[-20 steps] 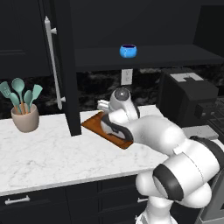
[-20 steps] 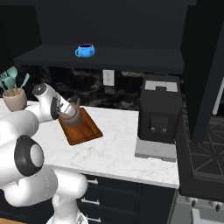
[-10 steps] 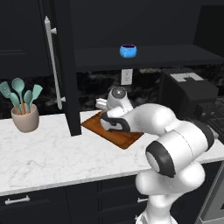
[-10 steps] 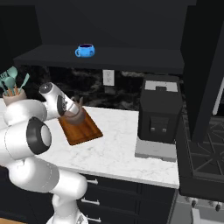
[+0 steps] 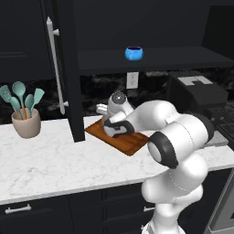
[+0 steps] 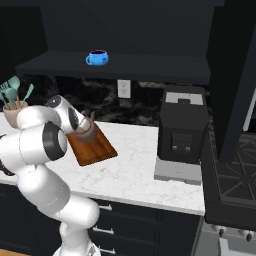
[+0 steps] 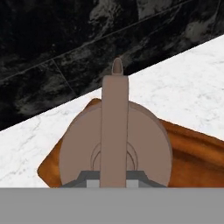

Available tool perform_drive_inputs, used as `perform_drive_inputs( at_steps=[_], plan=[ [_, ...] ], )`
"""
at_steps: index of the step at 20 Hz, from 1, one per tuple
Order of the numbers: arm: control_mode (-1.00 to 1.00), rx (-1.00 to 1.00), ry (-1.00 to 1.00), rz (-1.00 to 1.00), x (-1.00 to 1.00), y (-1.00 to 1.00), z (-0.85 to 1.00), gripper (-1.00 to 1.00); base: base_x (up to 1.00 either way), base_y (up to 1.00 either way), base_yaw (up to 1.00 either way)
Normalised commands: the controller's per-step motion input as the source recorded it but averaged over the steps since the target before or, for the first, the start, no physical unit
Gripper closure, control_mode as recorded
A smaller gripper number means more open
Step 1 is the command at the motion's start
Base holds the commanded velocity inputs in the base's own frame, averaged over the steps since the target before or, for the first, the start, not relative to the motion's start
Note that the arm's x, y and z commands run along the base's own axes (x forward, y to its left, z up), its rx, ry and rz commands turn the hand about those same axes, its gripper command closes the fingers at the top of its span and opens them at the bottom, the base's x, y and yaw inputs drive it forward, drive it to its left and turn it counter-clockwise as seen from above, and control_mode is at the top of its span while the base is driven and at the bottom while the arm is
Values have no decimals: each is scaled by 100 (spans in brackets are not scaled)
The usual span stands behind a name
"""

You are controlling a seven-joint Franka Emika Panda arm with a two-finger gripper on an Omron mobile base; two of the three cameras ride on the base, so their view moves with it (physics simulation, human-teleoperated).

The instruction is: Pick the kettle from the counter and place it on the tray. Then pick the mug from the cabinet and place it on the tray. Then close the cabinet doors.

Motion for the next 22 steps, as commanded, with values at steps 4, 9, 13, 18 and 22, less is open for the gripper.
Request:
perform_drive_inputs(
  at_steps=[4,9,13,18,22],
  plan=[
    [-100,1,0,1,27,17,-15,100,0,0,0],
    [-100,4,1,3,32,18,-6,100,0,0,0],
    [-100,10,3,6,21,12,-12,100,0,0,0],
    [-100,9,0,8,2,-1,-8,100,0,0,0],
    [-100,5,0,3,0,-8,-1,100,0,0,0]
  ],
)
